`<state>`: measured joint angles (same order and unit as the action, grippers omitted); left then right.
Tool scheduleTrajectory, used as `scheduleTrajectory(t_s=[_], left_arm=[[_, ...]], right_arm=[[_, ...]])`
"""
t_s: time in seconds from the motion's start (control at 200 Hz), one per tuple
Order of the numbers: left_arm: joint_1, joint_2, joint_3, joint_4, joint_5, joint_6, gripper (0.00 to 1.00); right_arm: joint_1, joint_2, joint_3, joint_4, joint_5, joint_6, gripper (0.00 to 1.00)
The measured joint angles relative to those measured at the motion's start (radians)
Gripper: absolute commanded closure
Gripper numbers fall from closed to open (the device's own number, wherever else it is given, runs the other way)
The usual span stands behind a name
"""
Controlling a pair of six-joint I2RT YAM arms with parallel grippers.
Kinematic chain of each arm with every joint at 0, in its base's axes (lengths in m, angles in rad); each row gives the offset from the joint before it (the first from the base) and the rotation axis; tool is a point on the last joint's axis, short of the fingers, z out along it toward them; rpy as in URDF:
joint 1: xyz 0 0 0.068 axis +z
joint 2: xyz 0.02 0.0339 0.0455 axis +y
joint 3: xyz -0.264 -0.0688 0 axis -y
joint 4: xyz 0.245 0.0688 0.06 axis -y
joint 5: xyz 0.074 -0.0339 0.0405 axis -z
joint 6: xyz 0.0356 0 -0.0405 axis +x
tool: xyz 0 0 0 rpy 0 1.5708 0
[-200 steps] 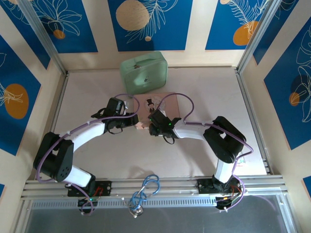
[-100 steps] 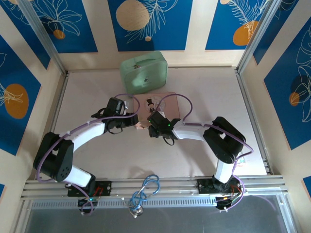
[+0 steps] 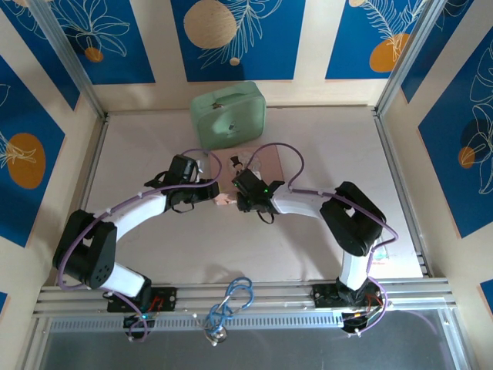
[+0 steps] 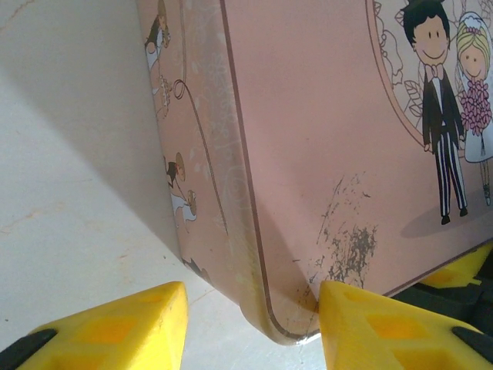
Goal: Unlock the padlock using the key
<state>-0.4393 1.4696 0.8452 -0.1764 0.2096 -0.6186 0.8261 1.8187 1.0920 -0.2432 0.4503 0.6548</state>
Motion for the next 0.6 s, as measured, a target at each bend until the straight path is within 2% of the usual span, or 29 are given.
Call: scheduleTrajectory(t_s=[0.125,0.24,0.395,0.6], left_arm=[[0.006,0.0,0.001,-0.004,-0.001,0.0,0.53],[0.007,0.0,0.001,-0.005,-0.001,0.0,0.53],[0.007,0.0,0.001,-0.006,0.0,0.0,0.53],[0.007,0.0,0.001,-0.007,0.0,0.004,0.53]], right_arm=[[0.0,0.005,0.011,-0.01,-0.001,0.009,0.74],[0.001,0.005,0.02,-0.027,0.0,0.024,0.63],[0.01,0.005,0.032,-0.083,0.0,0.056,0.62],[0.037,-0.031,0.008,-0.086,-0.001,0.1,0.51]])
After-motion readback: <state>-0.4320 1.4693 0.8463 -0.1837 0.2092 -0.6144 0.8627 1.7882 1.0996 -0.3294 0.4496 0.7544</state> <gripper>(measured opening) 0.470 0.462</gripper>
